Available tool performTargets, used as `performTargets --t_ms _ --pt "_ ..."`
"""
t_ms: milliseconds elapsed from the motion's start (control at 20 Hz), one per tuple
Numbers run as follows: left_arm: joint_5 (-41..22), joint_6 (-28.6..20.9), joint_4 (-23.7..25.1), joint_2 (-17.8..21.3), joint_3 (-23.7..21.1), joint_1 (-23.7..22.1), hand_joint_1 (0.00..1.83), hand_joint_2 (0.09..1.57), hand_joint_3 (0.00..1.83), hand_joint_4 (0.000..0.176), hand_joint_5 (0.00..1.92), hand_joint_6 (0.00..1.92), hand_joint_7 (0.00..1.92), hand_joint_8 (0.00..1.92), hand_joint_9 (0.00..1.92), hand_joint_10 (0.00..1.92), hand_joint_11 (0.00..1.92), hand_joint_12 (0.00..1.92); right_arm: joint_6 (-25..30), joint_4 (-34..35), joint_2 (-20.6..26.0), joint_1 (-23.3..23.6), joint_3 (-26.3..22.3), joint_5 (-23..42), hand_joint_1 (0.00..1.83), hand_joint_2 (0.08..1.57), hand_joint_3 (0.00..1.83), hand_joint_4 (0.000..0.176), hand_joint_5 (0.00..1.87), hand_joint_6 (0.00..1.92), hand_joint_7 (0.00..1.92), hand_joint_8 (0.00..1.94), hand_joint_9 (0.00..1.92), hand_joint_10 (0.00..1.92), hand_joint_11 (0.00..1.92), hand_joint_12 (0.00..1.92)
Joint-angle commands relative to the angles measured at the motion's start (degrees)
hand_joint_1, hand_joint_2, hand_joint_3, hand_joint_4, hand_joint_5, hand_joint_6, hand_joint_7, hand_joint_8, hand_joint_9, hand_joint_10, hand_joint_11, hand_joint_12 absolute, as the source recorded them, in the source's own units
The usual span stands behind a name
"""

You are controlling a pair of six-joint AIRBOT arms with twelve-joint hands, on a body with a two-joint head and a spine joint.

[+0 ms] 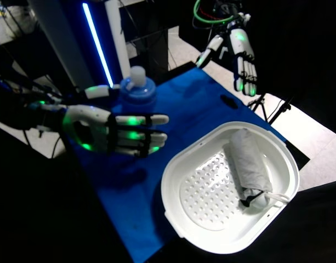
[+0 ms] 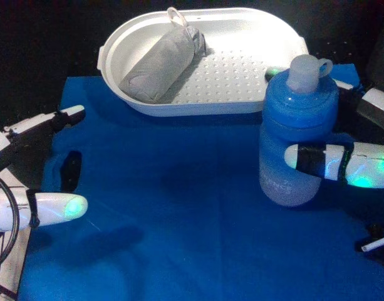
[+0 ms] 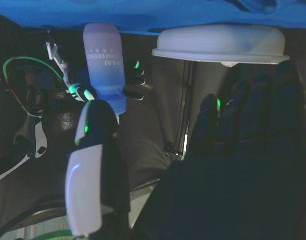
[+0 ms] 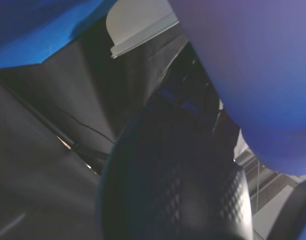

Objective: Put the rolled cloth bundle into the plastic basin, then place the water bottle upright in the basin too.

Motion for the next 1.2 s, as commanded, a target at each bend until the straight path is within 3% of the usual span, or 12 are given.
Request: performTargets --t_ms 0,50,100,300,400,600,650,700,800,900,950,1150 --pt "-6.87 -0.59 -0.37 -0.43 0.19 -0.25 0.51 0.91 0.0 0.176 0.12 0.0 0.08 0.0 0.07 0.01 0.0 0.28 1.09 -0.8 0.29 0.43 0.18 6.67 1.2 1.24 0.0 0.0 0.64 1.12 0.83 1.3 0.99 0.7 0.9 1.21" --pt "-6.85 -0.62 -0.38 -0.51 0.2 -0.22 0.52 0.91 0.0 0.176 0.12 0.0 0.08 0.0 0.07 0.0 0.0 0.31 1.08 -0.92 0.44 0.43 0.18 6.66 1.32 1.23 0.0 0.006 0.43 1.57 0.75 1.43 0.93 1.7 1.01 1.74" --pt "-6.85 -0.64 -0.43 -0.56 0.2 -0.2 0.53 0.91 0.0 0.176 0.13 0.0 0.09 0.0 0.08 0.0 0.0 0.32 1.08 -1.0 0.6 0.43 0.18 6.66 1.48 1.19 0.0 0.059 0.48 1.88 0.61 1.89 1.06 1.92 1.17 1.89" --pt "-6.86 -0.73 -0.52 -0.74 0.19 0.01 0.52 0.92 0.0 0.176 0.13 0.0 0.09 0.0 0.09 0.0 0.0 0.35 1.07 -2.27 1.95 0.44 0.17 6.66 1.46 1.21 0.0 0.072 0.53 1.87 0.6 1.92 0.99 1.92 1.11 1.92" --pt "-6.86 -0.75 -0.56 -0.91 0.2 0.08 0.51 0.91 0.0 0.176 0.13 0.0 0.09 0.0 0.08 0.0 0.0 0.35 1.07 -2.98 2.5 0.46 0.18 6.67 1.44 1.21 0.0 0.098 0.52 1.85 0.61 1.92 0.93 1.92 1.08 1.92" --pt "-7.03 -1.02 -0.76 -1.1 0.17 0.65 0.5 0.92 0.0 0.176 0.12 0.0 0.07 0.0 0.07 0.0 0.0 0.31 1.06 -7.02 5.48 5.79 0.14 6.7 1.43 1.21 0.0 0.055 0.47 1.87 0.58 1.86 0.89 1.92 1.04 1.86" --pt "-7.06 -1.11 -0.76 -1.11 0.17 0.73 0.54 0.92 0.0 0.176 0.13 0.0 0.08 0.0 0.07 0.0 0.0 0.27 1.05 -8.2 6.14 7.22 0.15 6.68 1.44 1.21 0.0 0.018 0.46 1.88 0.58 1.84 0.87 1.88 1.03 1.83" --pt "-7.1 -1.17 -0.76 -1.15 0.18 0.78 0.61 0.93 0.0 0.176 0.14 0.0 0.08 0.0 0.06 0.0 0.0 0.23 1.04 -9.15 7.01 9.07 0.15 6.69 1.43 1.21 0.0 0.03 0.48 1.86 0.6 1.82 0.89 1.87 1.04 1.8" --pt "-7.1 -1.22 -0.76 -1.33 0.24 0.79 0.61 0.95 0.0 0.176 0.13 0.0 0.08 0.0 0.07 0.0 0.01 0.23 -0.11 -9.87 8.23 12.01 0.31 6.68 1.45 1.21 0.0 0.0 0.53 1.82 0.62 1.82 0.86 1.91 1.01 1.84" --pt "-7.09 -1.29 -0.76 -1.45 0.25 0.8 0.58 0.96 0.01 0.176 0.1 0.0 0.06 0.0 0.07 0.0 0.02 0.25 -2.55 -9.58 8.97 15.1 0.52 6.68 1.41 1.2 0.0 0.008 0.62 1.75 0.77 1.72 0.93 1.83 0.92 1.84" --pt "-7.07 -1.33 -0.76 -1.5 0.24 0.8 0.6 0.96 0.01 0.176 0.11 0.0 0.06 0.0 0.07 0.0 0.02 0.25 -3.4 -9.04 8.93 17.06 1.25 6.68 1.39 1.19 0.0 0.052 0.63 1.8 0.81 1.7 0.93 1.77 0.89 1.8" --pt "-7.01 -1.56 -0.73 -1.8 0.42 0.8 0.6 0.94 0.0 0.176 0.11 0.0 0.07 0.0 0.07 0.0 0.01 0.28 -5.72 -6.09 6.92 21.59 4.25 6.63 1.43 1.18 0.0 0.038 0.68 1.92 0.8 1.69 0.91 1.84 0.86 1.87"
